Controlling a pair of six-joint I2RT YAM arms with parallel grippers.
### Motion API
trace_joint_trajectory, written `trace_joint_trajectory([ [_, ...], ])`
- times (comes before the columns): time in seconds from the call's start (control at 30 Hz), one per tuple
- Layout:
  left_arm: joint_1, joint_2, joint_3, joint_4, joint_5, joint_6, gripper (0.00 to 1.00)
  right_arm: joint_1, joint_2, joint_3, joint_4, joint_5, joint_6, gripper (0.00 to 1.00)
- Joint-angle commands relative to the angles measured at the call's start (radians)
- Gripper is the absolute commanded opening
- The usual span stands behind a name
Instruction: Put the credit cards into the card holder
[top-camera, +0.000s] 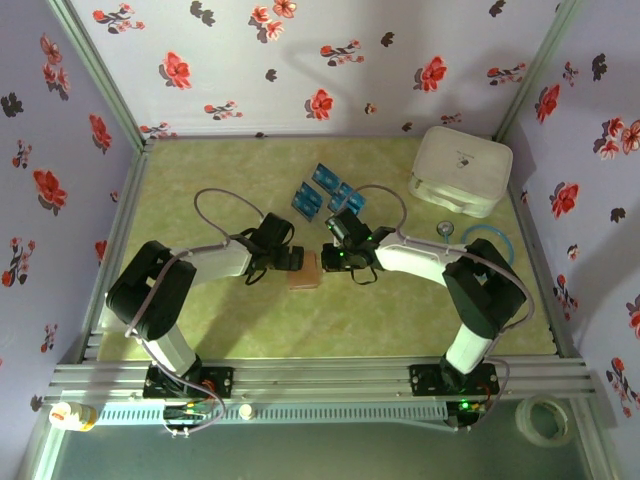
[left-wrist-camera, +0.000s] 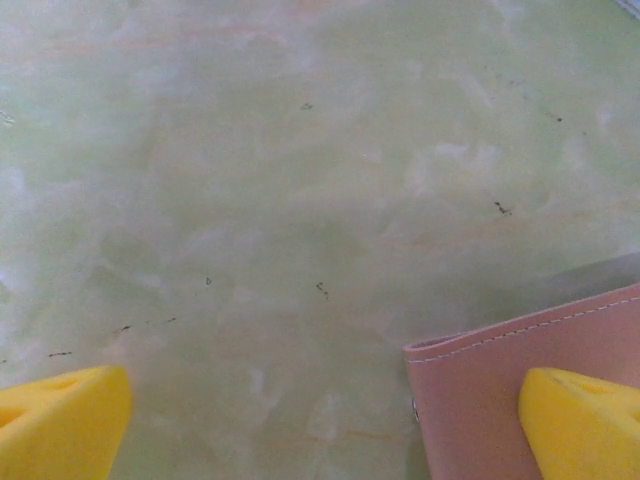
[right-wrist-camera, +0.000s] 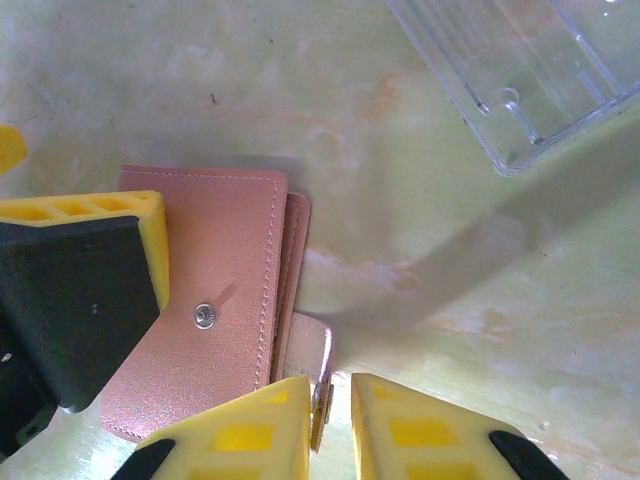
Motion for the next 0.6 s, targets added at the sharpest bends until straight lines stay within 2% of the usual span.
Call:
trace_joint_trajectory([
  [0.0, -0.005, 0.015, -0.029, -0.076, -0.051, 0.000, 1.00, -0.008, -0.029, -0.010, 0.008, -0.004, 0.006, 0.18],
  [0.17, -0.006, 0.015, -0.031, -0.077, -0.051, 0.000, 1.00, -0.008, -0.032, -0.011, 0.009, -0.006, 0.006, 0.16],
  [0.37, -0.009, 0.016, -0.030, -0.074, -0.050, -0.001, 1.00, -0.008, -0.038, -0.009, 0.008, -0.010, 0.006, 0.09],
  [0.47, -0.008, 0.015, -0.030, -0.074, -0.051, 0.000, 1.00, -0.008, -0.041, -0.007, 0.007, -0.013, 0.007, 0.00],
  [0.57, -0.009, 0.013, -0.032, -0.074, -0.051, -0.001, 1.00, -0.008, -0.041, -0.005, 0.021, -0.032, 0.012, 0.00],
])
